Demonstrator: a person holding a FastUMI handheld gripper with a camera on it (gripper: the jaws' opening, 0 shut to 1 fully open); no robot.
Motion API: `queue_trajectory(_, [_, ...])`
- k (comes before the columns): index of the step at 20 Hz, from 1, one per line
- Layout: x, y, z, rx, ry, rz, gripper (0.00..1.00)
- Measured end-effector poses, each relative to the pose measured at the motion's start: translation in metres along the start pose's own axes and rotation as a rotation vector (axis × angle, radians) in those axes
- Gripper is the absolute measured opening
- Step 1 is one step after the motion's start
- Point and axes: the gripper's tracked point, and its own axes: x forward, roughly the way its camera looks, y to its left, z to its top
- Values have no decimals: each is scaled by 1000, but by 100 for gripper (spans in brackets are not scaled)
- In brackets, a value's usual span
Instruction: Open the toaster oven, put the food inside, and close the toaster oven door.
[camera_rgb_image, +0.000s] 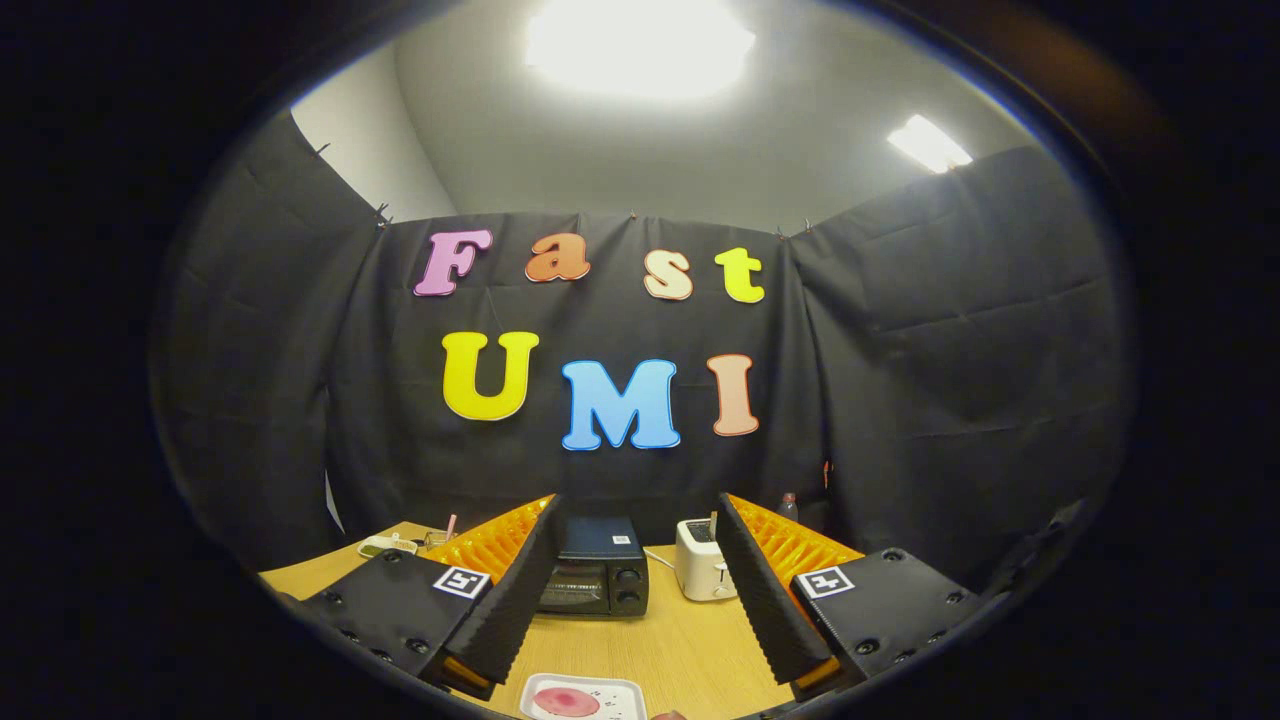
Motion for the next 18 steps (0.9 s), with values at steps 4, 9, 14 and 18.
queue_trajectory(4, [13, 9, 4, -3, -8, 12, 95])
queue_trajectory(9, [52, 40, -7, 10, 11, 68, 96])
queue_trajectory(14, [107, 78, -22, 23, 13, 132, 96])
queue_trajectory(18, [150, 106, -42, 37, 33, 169, 96])
